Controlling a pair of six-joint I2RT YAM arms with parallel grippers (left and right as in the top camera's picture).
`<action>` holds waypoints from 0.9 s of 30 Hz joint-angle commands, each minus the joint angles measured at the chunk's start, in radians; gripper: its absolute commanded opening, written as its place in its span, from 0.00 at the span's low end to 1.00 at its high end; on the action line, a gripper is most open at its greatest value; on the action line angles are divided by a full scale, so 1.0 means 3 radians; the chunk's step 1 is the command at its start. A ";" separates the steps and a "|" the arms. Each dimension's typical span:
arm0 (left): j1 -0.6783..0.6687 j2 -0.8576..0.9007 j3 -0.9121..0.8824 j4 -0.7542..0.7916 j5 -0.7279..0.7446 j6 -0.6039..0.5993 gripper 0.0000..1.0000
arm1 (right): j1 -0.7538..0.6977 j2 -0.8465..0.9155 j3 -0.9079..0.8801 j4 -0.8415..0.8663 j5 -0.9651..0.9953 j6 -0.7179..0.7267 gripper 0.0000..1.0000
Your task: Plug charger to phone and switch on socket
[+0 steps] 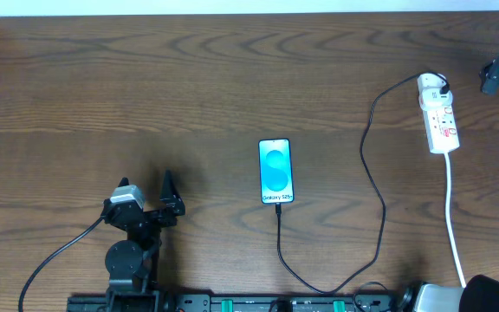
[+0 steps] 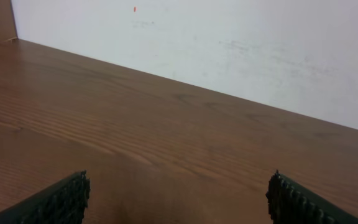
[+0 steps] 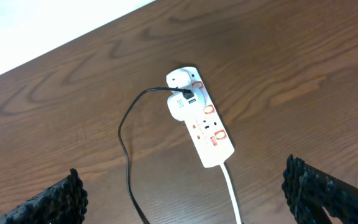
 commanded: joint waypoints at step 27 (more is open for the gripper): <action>0.0019 -0.0023 -0.0052 -0.0155 -0.0008 0.0045 0.91 | 0.0014 -0.1133 -0.2007 0.2216 -0.0359 0.0023 0.99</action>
